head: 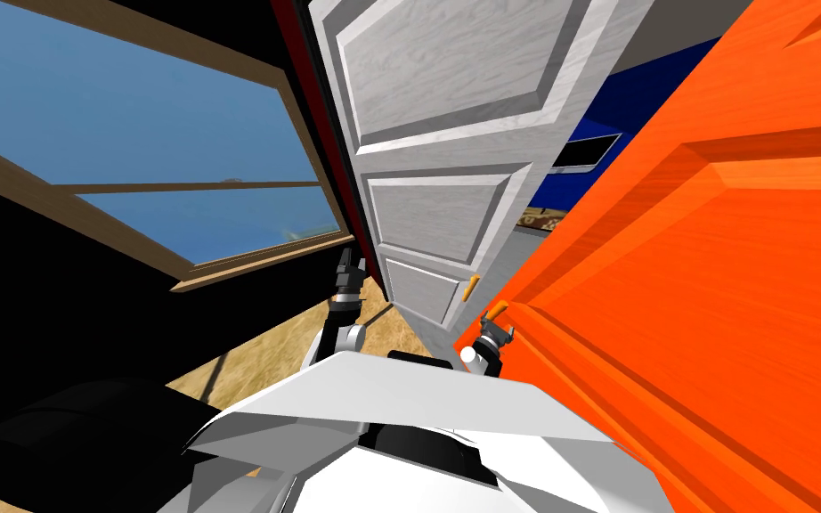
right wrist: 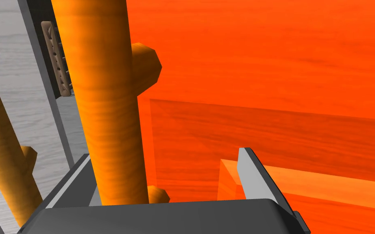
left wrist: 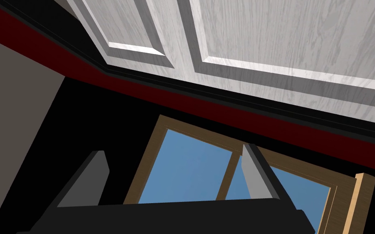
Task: Push the door open
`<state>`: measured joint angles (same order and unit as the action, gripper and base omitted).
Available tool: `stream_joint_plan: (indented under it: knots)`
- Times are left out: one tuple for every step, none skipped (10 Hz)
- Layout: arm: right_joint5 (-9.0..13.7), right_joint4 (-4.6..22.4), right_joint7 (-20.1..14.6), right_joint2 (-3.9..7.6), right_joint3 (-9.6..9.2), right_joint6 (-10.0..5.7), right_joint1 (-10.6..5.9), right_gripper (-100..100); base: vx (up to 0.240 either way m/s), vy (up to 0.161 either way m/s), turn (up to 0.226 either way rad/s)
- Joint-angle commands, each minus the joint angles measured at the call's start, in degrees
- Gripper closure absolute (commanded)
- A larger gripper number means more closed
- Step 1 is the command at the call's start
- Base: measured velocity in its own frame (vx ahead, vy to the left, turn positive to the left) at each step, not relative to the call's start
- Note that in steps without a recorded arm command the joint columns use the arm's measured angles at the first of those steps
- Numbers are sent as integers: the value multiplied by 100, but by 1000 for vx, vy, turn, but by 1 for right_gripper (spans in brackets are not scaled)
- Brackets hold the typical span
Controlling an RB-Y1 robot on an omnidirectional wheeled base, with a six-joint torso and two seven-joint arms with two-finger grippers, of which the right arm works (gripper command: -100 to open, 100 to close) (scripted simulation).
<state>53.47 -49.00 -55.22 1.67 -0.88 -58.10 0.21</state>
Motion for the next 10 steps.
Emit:
stream_joint_plan:
  knots:
    - [32,164,-51,137,217,-187,-91,100,32,-72,66]
    - [45,202,-41,148,311,-231,-119,100,28,-82,39]
    - [45,202,-41,148,311,-231,-119,100,34,-71,37]
    - [45,202,-41,148,311,-231,-119,100,37,-37,-34]
    - [57,240,-30,159,404,-274,-146,100,23,-39,31]
    - [72,284,-18,170,513,-325,-180,100,26,-59,111]
    - [72,284,-18,170,513,-325,-180,100,33,-39,30]
    - [87,331,-5,180,630,-379,-216,100,30,-54,16]
    - [87,331,-5,180,630,-379,-216,100,25,-50,5]
    - [87,331,-5,180,630,-379,-216,100,28,-34,2]
